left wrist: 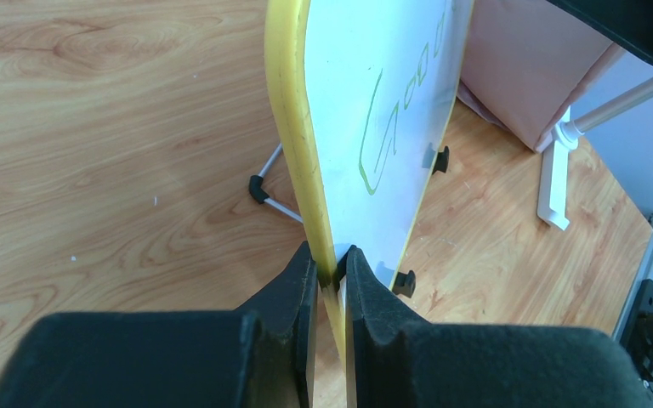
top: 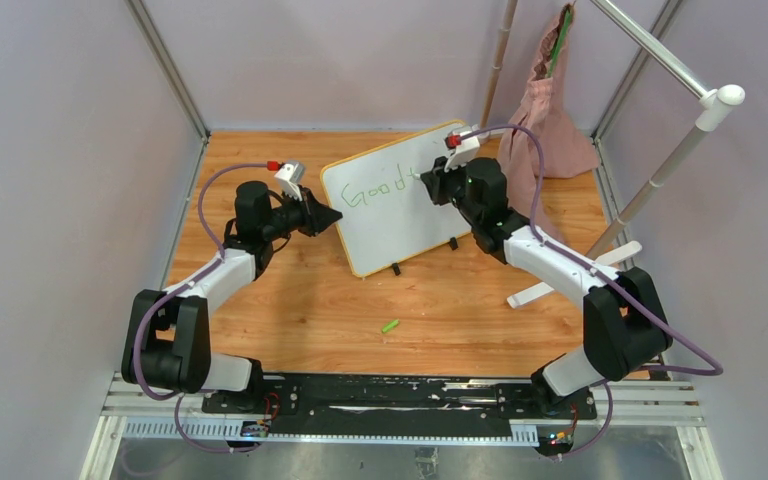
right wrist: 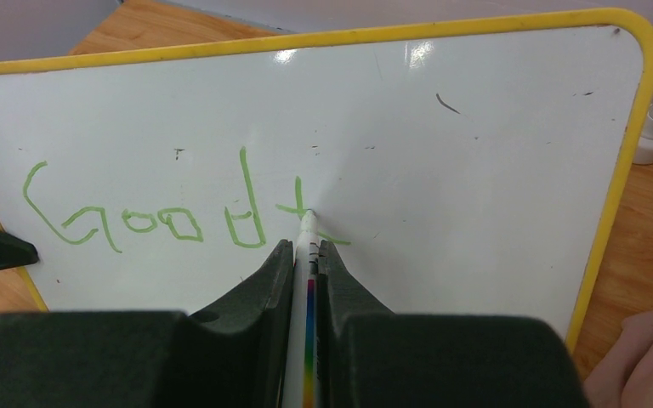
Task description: Write a sentence on the whiteboard
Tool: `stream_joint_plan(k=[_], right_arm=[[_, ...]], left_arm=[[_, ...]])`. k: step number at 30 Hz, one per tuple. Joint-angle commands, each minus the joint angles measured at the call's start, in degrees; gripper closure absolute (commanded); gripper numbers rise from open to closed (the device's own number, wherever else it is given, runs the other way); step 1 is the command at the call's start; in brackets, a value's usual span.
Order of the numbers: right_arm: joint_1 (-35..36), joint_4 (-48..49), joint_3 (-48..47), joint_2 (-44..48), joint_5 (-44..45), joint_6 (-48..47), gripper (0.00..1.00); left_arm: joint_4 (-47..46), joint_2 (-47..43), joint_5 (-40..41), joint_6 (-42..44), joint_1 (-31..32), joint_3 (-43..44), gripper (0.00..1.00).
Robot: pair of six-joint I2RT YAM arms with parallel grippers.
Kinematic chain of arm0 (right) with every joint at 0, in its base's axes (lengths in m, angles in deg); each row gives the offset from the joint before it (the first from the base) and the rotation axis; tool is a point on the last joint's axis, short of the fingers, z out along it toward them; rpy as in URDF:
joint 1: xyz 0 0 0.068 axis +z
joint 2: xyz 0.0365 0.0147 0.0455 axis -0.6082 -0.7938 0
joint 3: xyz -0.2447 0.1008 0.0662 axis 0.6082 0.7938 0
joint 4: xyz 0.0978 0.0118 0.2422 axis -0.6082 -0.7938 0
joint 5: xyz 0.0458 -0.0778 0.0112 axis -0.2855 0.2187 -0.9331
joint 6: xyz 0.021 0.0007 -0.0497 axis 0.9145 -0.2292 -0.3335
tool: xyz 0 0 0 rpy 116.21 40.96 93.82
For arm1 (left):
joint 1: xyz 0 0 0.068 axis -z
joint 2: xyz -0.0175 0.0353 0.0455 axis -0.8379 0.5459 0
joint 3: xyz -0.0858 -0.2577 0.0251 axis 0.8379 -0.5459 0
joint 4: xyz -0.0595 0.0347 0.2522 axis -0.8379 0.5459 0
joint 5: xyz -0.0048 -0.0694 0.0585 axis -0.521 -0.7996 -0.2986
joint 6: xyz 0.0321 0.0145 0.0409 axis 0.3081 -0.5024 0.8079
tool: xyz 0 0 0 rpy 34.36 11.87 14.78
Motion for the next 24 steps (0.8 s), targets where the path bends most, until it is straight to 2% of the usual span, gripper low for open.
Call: stream_joint_plan(k=[1,11,24], right_arm=[[-1.3,-1.0,-1.5,1.0,2.2,-0.4,1.0],[-1.2,2.4,-0.9,3.8,-1.0,0.9,1.0],[-1.4,2.5,-5.1,0.6,0.0,0.6,1.0]], left_arm=[[2.2,-0.2,6.6,6.7,-0.2,0.2,1.0],[2.2,-0.2,6.6,6.7,0.0,0.3,1.0],[2.6,-0.4,6.7,7.0,0.2,0.3,1.0]])
